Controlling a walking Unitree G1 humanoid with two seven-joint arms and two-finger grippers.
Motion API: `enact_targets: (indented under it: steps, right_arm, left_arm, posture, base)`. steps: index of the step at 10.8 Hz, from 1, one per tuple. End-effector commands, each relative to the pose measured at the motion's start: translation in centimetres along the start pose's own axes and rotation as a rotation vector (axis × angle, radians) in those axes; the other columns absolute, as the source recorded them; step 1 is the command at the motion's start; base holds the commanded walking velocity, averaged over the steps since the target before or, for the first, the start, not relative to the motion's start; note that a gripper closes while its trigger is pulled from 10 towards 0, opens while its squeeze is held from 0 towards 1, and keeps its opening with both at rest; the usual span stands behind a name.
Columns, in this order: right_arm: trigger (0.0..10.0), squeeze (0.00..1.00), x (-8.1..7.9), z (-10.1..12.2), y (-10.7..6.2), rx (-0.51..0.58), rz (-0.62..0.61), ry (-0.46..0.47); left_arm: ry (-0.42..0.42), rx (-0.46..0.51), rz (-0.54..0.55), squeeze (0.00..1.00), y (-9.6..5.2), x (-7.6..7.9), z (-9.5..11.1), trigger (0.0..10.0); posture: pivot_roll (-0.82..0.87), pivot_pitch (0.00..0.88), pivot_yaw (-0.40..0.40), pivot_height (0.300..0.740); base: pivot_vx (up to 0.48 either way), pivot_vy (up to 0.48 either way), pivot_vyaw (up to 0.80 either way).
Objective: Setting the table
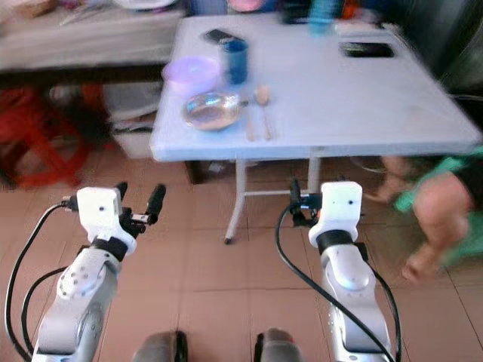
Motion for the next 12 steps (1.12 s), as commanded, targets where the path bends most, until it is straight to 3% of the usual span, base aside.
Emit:
enact_targets:
  steps: [1,4,8,10,12]
  right_arm:
    - [10.0,0.0,-0.5,0.5,0.0,0.026,0.016,0.0]
    - [10.0,0.0,-0.6,0.8,0.1,0.039,0.028,-0.002]
    - [10.0,0.0,-0.6,1.2,0.3,0.06,0.027,0.02]
    - [10.0,0.0,-0.4,1.2,0.4,0.054,0.018,0.019]
    - [10.0,0.0,-0.5,1.4,0.5,0.062,0.028,0.009]
  left_arm:
    - [0.007,0.007,0.023,0.0,-0.2,-0.7,0.1,10.0]
    - [0.0,0.012,0.018,0.0,-0.1,-0.5,0.2,10.0]
    - [-0.028,0.027,-0.009,0.0,0.0,0.1,0.5,10.0]
    - [-0.033,0.038,-0.02,0.0,0.0,0.4,0.7,10.0]
    - [-0.045,0.046,-0.03,0.0,0.1,0.6,0.8,10.0]
  posture:
    - [-0.07,0.112,0.028,0.74]
    - [-0.07,0.111,0.028,0.74]
    - [-0.07,0.11,0.022,0.74]
    - [-0.07,0.11,0.016,0.74]
    - [-0.08,0.109,0.013,0.74]
  base:
    - [0.307,0.0,0.8]
    - [0.329,0.0,0.79]
    - [0.327,0.0,0.0]
    - [0.343,0.0,-0.8]
    - [0.341,0.0,0.0]
Point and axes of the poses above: a point about 5 cm out from each wrist's last joint towards the gripper, its own y axis pointing out of the wrist towards the gripper, its own z axis along the axis of the wrist's last joint, x = y × z, the point moved 2 cm from there along y, pointing out of the wrist towards the gripper, and after that the axes turned 6 degrees about y, right-handed, at the moved point
